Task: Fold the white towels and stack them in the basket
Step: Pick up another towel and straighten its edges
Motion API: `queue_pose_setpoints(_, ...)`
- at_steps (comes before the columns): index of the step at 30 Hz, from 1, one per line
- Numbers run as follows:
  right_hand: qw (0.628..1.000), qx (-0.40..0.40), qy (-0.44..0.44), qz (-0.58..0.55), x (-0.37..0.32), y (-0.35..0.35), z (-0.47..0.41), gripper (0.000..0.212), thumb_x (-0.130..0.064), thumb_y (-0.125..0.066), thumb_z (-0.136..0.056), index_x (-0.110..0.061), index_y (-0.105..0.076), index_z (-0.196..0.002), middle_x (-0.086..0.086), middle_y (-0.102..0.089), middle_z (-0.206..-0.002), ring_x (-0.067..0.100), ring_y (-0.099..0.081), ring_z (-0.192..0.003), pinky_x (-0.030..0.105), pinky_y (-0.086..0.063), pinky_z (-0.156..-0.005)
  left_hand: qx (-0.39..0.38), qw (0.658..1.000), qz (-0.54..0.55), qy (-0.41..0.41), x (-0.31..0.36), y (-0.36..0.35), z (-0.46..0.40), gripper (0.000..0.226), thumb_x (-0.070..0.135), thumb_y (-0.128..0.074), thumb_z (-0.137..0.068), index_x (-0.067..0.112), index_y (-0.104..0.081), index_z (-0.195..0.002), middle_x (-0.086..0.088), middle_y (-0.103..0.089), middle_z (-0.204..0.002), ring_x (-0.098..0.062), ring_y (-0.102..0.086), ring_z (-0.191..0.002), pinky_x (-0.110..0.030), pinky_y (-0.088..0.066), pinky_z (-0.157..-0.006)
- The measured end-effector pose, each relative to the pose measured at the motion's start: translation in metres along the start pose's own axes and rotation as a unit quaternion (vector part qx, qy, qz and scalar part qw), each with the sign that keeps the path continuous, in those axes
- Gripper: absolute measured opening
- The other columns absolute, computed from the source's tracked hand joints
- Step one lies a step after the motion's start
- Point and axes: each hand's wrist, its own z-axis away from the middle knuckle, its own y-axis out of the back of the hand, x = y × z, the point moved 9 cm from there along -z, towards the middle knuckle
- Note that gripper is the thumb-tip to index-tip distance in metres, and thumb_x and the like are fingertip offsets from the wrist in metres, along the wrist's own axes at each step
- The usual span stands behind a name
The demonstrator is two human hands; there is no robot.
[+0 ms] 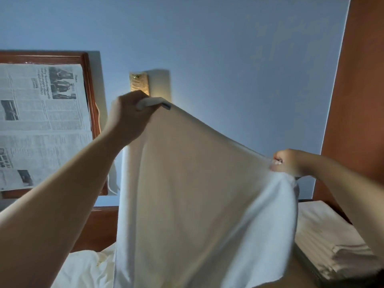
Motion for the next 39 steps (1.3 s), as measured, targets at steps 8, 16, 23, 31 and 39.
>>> queue_pose_setpoints(8, 0.909, -0.048, 0.265, -0.319, -0.160, 0.039, 0.061, 0.040, -0.031, -0.081, -0.091, -0.031, -0.068, -0.129, -0.009, -0.074, -0.122, 0.012, -0.068, -0.116, 0.037, -0.054, -0.103, -0.159, 0.985, 0.031, -0.054, 0.125, -0.102, 0.025, 0.027, 0.042, -0.087, -0.075, 0.022, -0.070, -0.070, 0.000, -0.064, -0.066, -0.005, -0.048, -0.056, -0.020, -0.037, -0.051)
queue_pose_setpoints(16, 0.869, 0.167, 0.197, -0.421, -0.119, 0.104, 0.067, 0.027, -0.005, -0.050, -0.098, -0.015, -0.071, -0.084, -0.009, -0.054, -0.054, 0.005, -0.045, -0.043, 0.015, -0.030, -0.045, -0.229, 0.952, 0.131, 0.153, 0.068, -0.145, 0.102, 0.052, 0.052, -0.084, -0.081, 0.006, -0.062, -0.070, 0.008, -0.053, -0.059, -0.011, -0.048, -0.054, -0.024, -0.036, -0.050)
queue_pose_setpoints(23, 0.957, 0.110, 0.106, -0.245, -0.078, 0.076, 0.068, 0.021, -0.021, -0.072, -0.089, -0.009, -0.068, -0.105, 0.006, -0.065, -0.091, 0.024, -0.064, -0.075, 0.038, -0.057, -0.062, -0.192, 0.948, 0.161, 0.195, 0.029, -0.144, 0.144, 0.035, 0.054, -0.056, -0.095, 0.022, -0.069, -0.096, -0.007, -0.070, -0.080, -0.019, -0.062, -0.071, -0.038, -0.051, -0.067)
queue_pose_setpoints(31, 0.958, 0.051, 0.238, -0.152, -0.132, 0.071, 0.103, 0.027, -0.043, -0.083, -0.086, -0.034, -0.072, -0.109, -0.014, -0.073, -0.099, 0.011, -0.068, -0.094, 0.035, -0.055, -0.083, -0.215, 0.975, 0.064, 0.004, 0.141, -0.117, 0.095, 0.013, 0.033, -0.065, -0.099, 0.028, -0.076, -0.096, 0.006, -0.067, -0.072, -0.004, -0.051, -0.058, -0.020, -0.040, -0.053)
queue_pose_setpoints(39, 0.951, 0.143, 0.224, -0.158, -0.098, 0.095, 0.109, 0.012, -0.019, -0.068, -0.093, -0.023, -0.073, -0.083, 0.001, -0.073, -0.085, 0.016, -0.061, -0.078, 0.033, -0.046, -0.074, -0.218, 0.975, -0.006, 0.040, 0.069, -0.114, 0.142, 0.015, 0.040, -0.074, -0.094, 0.030, -0.065, -0.087, 0.011, -0.066, -0.062, 0.000, -0.055, -0.049, -0.018, -0.040, -0.048)
